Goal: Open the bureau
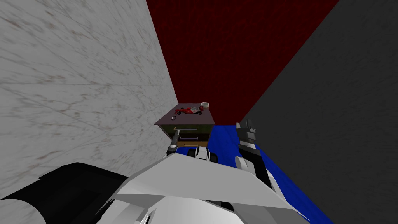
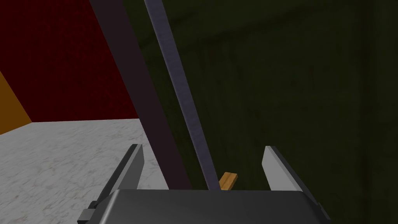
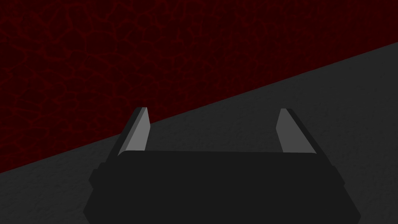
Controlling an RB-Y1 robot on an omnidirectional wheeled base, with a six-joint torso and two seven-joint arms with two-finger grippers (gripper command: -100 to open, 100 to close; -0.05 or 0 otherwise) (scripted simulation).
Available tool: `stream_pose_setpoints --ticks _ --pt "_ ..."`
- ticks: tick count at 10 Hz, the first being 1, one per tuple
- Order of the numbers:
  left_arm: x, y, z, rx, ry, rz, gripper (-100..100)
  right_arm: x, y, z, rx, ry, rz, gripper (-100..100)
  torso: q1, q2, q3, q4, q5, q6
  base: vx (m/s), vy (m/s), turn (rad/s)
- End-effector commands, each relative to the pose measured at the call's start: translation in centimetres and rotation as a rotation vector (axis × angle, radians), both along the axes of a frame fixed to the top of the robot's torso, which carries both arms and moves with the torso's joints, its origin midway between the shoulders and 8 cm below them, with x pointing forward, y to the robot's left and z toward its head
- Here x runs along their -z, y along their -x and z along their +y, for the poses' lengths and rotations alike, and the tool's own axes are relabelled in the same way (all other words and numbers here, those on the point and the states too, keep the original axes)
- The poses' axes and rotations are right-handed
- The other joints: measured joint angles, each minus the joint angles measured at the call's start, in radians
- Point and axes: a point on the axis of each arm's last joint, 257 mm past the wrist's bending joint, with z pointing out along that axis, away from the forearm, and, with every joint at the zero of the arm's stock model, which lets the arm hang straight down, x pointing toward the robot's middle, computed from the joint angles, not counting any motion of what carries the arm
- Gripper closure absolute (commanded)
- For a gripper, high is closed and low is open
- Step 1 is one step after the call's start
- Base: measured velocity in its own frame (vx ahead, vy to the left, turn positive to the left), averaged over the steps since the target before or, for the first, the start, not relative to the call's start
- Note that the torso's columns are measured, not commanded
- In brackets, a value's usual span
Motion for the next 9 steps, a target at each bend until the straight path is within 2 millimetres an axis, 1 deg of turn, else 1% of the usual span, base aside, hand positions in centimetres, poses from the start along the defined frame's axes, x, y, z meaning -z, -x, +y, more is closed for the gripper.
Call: stream_pose_setpoints --ticks 1,3,6,7,8,9 --pt "-0.4 -1.1 -1.7 -0.009 0.053 -0.018 -100 0.0 0.0 0.0 0.0 0.0 0.0 0 0.001 0.0 0.0 0.0 0.001 0.0 -0.039 -0.077 0.009" --pt "-0.3 -1.3 -2.7 -0.016 0.09 -0.024 -100 0.0 0.0 0.0 0.0 0.0 0.0 0 0.005 -0.002 -0.001 -0.001 0.001 0.0 -0.014 -0.029 0.002" --pt "-0.2 -1.5 -4.5 -0.029 0.153 -0.033 -100 0.0 0.0 0.0 0.0 0.0 0.0 0 0.002 -0.001 0.0 0.0 0.001 0.0 -0.002 -0.004 0.001" --pt "-0.2 -1.5 -4.1 -0.026 0.141 -0.031 -100 0.0 0.0 0.0 0.0 0.0 0.0 0 0.001 0.0 0.0 0.0 0.0 0.0 0.0 0.0 0.0" --pt "-0.8 -3.0 -4.0 -0.022 0.143 -0.031 -100 0.0 0.0 0.0 0.0 0.0 0.0 0 0.001 0.0 0.0 0.0 0.0 0.0 -0.02 -0.01 0.03" --pt "-1.0 -3.5 -3.9 -0.021 0.143 -0.031 -100 0.0 0.0 0.0 0.0 0.0 0.0 0 0.001 0.001 0.0 0.0 0.0 0.0 -0.03 -0.012 0.021"
